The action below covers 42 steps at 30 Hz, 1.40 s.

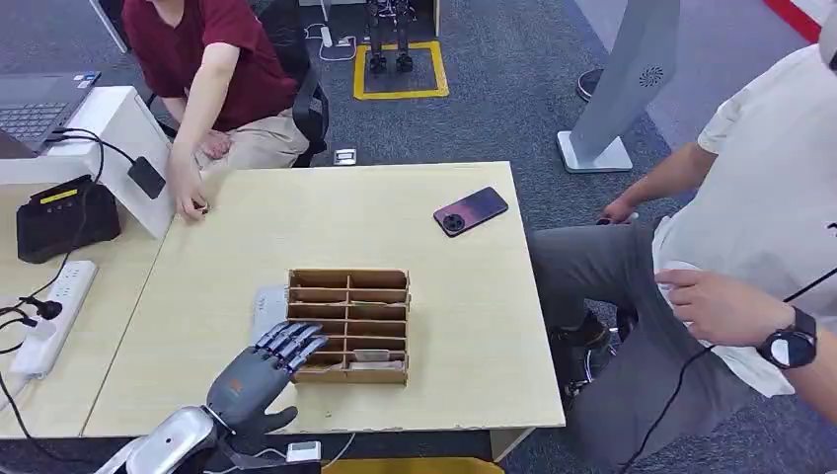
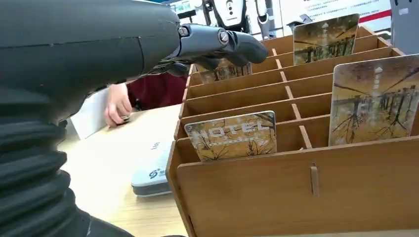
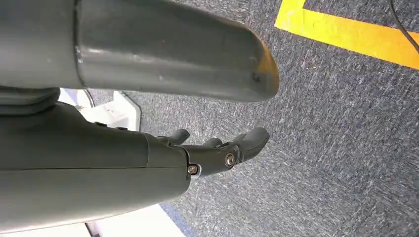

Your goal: Pass the card to the sensor for recognition and then transmit it.

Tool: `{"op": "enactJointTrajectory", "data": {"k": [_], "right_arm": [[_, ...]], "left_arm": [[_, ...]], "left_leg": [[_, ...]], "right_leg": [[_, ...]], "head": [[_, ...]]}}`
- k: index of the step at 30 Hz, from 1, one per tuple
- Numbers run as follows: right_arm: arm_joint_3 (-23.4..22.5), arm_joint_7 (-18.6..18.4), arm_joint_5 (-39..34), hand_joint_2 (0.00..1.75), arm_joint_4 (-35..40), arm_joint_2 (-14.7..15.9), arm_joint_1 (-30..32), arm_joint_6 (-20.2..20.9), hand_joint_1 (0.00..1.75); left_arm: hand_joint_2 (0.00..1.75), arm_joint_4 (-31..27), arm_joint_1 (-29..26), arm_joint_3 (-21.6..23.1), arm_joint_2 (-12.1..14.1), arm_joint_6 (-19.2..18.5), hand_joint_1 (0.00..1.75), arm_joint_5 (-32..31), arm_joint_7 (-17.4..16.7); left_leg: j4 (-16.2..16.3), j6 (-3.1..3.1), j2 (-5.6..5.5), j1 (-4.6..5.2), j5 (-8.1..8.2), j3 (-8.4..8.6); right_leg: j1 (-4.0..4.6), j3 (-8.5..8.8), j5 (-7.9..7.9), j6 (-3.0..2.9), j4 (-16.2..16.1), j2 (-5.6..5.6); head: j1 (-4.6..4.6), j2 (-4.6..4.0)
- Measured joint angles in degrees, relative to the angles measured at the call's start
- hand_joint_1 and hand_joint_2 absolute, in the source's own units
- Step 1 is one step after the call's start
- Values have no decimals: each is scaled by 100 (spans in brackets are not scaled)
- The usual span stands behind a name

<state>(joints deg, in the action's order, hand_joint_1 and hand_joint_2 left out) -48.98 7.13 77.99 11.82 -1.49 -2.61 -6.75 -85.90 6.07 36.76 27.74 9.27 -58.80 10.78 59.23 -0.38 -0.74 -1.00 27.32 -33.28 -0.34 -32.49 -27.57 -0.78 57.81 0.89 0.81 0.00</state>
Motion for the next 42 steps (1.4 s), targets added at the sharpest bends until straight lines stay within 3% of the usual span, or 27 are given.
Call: {"op": "enactJointTrajectory", "data": {"k": [42], "right_arm": [[0,9,7,0,0,-9,0,15,0]], "left_arm": [[175,87,-57,-2,-105,17,0,0,-11]], "left_leg": [[0,0,-1,0,0,0]], "right_leg": [[0,0,0,0,0,0]], "head": [[0,0]]}}
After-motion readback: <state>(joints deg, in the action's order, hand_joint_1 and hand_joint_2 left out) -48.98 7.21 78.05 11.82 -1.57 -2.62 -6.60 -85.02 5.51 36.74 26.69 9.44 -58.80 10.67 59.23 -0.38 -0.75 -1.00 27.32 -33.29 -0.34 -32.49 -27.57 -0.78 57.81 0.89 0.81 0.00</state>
